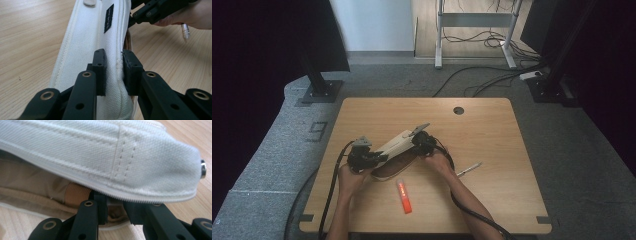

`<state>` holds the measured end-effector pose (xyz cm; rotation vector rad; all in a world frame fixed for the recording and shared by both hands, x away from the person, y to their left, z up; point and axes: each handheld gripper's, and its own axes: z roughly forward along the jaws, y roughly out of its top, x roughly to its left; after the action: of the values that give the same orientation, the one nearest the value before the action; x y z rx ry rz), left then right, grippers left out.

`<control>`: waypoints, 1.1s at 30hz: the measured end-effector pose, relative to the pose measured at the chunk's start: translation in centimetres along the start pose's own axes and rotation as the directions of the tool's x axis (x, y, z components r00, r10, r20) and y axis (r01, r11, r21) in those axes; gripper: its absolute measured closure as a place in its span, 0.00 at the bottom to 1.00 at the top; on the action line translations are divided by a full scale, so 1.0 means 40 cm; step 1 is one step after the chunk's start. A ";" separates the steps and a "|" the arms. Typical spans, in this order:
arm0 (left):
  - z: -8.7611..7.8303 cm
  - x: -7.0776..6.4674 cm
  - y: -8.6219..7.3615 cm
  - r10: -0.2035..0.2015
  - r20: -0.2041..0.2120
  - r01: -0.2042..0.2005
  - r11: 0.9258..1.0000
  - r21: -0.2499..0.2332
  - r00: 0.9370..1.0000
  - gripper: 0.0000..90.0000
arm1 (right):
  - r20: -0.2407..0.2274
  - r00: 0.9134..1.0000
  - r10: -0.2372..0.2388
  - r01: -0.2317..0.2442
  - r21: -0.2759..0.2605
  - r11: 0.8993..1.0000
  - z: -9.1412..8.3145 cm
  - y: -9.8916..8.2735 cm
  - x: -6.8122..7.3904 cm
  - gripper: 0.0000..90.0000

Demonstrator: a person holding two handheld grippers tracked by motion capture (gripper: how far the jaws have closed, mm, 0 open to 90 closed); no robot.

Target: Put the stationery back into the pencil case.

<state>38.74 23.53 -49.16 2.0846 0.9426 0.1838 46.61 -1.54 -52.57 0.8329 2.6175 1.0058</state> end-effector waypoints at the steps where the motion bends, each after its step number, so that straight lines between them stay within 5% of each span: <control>1: 0.000 0.000 0.000 0.000 0.001 0.000 1.000 -0.001 1.000 0.83 | 0.003 1.000 0.003 -0.003 0.000 1.000 0.001 0.002 0.000 0.80; 19: -0.001 -0.004 0.003 0.007 0.013 -0.007 1.000 -0.006 1.000 0.83 | 0.005 1.000 0.005 -0.005 -0.011 1.000 0.023 0.007 -0.009 0.78; 33: -0.002 -0.002 0.002 -0.001 0.009 0.001 1.000 -0.010 1.000 0.83 | -0.011 1.000 -0.016 0.016 -0.010 1.000 -0.011 0.002 -0.004 0.57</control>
<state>38.70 23.48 -49.03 2.0740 0.9352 0.1777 46.61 -1.82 -52.18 0.8056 2.6226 1.0210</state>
